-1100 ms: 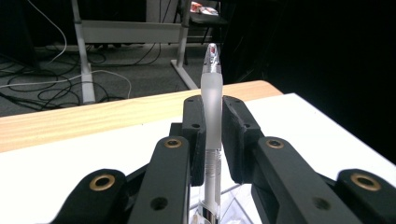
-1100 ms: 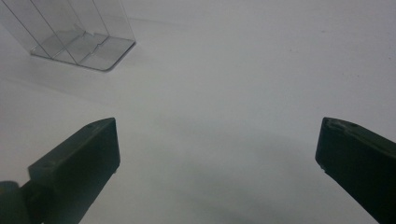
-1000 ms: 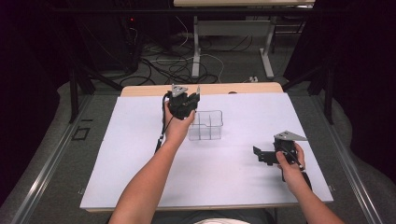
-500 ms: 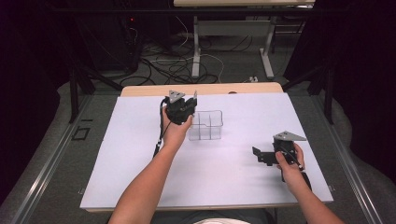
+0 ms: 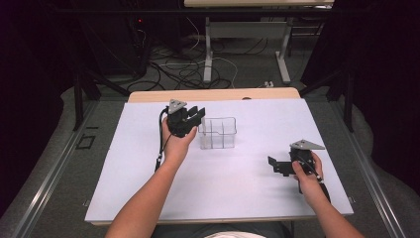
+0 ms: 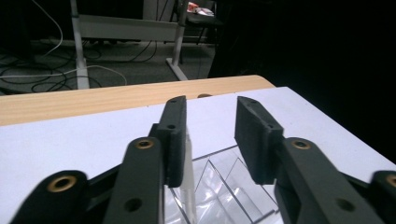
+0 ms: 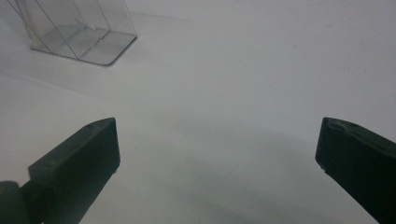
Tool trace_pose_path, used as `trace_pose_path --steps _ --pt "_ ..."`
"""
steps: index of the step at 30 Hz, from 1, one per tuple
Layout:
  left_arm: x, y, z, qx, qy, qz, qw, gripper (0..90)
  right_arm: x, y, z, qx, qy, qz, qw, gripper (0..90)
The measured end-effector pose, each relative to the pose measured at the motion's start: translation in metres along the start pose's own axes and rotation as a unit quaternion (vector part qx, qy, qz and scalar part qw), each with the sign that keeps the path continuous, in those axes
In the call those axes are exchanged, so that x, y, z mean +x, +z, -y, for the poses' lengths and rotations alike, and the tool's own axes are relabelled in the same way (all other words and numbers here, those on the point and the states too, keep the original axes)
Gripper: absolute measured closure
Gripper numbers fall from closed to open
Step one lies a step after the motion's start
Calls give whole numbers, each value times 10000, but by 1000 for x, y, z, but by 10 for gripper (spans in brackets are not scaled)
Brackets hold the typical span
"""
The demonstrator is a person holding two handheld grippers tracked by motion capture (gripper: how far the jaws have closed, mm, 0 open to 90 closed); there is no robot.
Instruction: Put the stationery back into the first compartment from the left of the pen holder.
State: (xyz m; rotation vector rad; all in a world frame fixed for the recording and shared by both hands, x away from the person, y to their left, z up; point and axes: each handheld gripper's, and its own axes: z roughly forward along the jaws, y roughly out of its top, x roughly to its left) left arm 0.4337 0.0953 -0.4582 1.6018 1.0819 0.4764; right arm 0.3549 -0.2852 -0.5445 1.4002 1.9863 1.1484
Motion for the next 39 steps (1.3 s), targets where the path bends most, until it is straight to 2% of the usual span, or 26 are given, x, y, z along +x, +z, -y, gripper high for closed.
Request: trace_pose_path --steps 3,4,10,12,13,15,16,18,21,23,28,31,33,39 --pt "1 -7 -1 26 74 -34 10000 580 1 0 0 -8 2 -1 10000 0" --pt "1 -8 -1 -3 23 -16 10000 555 1 0 0 -13 -4 8 10000 0" --pt "3 -20 -2 74 315 62 9995 365 1 1 0 -4 -8 17 10000 0" --pt "4 -27 -2 61 415 26 9991 352 1 0 0 -6 -9 18 10000 0" --pt "4 -30 -1 52 394 33 9992 346 1 0 0 -8 -7 27 10000 0" --pt "6 -38 -1 33 504 -64 9987 336 1 0 0 -32 -14 33 10000 0" --pt "7 -42 -1 21 481 -88 9988 326 1 -1 0 -45 -21 45 10000 0" --pt "10 -48 0 57 256 -56 9996 308 2 -2 -1 -53 -18 70 10000 0" --pt "15 -56 0 145 261 -128 9995 289 2 -2 -1 -66 -28 88 9999 0" --pt "19 -61 0 214 267 -243 9991 233 2 -2 -1 -72 -52 103 9999 0" --pt "29 -74 7 352 283 -348 9984 136 2 -4 -1 -86 -59 136 9999 0" --pt "36 -84 14 404 363 -432 9976 65 1 -4 -1 -91 -40 162 9998 0" --pt "41 -90 19 462 334 -493 9972 25 1 -4 0 -86 -25 177 9998 0" --pt "49 -107 32 634 371 -522 9959 3 1 -5 0 -82 -31 228 9997 0"
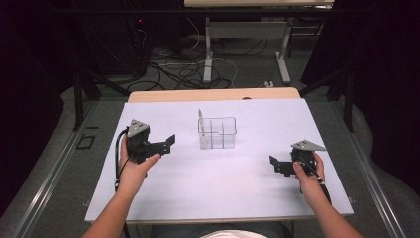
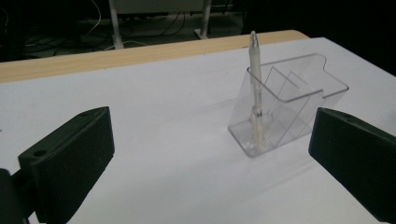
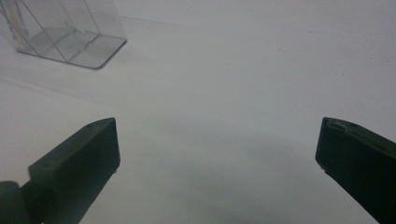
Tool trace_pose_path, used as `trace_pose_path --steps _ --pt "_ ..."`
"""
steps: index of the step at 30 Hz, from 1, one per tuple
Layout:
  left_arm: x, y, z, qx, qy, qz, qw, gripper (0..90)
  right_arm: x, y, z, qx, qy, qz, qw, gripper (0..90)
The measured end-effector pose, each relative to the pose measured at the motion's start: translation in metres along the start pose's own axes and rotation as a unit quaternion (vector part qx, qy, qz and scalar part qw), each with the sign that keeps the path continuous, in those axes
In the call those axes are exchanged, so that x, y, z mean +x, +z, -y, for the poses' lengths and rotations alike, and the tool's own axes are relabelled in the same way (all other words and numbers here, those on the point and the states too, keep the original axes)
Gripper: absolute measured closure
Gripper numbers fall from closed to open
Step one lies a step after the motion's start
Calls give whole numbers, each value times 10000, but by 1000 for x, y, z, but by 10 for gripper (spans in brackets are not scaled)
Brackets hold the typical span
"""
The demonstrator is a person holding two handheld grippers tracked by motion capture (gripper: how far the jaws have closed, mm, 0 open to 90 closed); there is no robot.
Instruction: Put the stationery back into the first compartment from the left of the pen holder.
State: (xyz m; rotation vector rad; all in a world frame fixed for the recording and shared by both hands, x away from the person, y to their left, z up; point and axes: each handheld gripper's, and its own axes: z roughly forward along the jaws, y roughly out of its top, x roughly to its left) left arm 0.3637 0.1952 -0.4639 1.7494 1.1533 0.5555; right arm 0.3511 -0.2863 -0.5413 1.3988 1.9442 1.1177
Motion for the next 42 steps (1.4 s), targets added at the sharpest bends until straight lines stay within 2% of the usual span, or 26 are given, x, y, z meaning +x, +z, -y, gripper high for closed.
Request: trace_pose_path --steps 3,7,13,18,20,23,27,30,36,42 --pt "3 -5 9 48 -172 33 9998 3 0 0 0 0 -6 32 10000 0" --pt "12 -12 24 131 -188 -76 9997 3 -1 0 0 16 -11 68 10000 0" --pt "31 -23 42 186 -186 -453 9986 3 -1 1 0 25 -3 89 10000 0" --pt "52 -26 54 295 -444 -767 9956 3 -2 2 0 27 -9 134 9999 0" --pt "60 -26 58 296 -606 -811 9944 3 -4 3 0 34 -21 147 9999 0" --pt "68 -26 63 329 -714 -887 9929 3 -5 5 0 65 -11 188 9998 0" --pt "75 -25 68 383 -833 -936 9914 3 -7 6 1 105 33 215 9997 0" --pt "78 -24 72 374 -842 -962 9911 3 -8 7 1 99 35 228 9997 0" --pt "83 -24 76 454 -923 -1078 9888 3 -9 6 0 76 8 217 9997 0" --pt "85 -26 76 367 -946 -1099 9888 3 -9 6 1 94 3 235 9997 0"
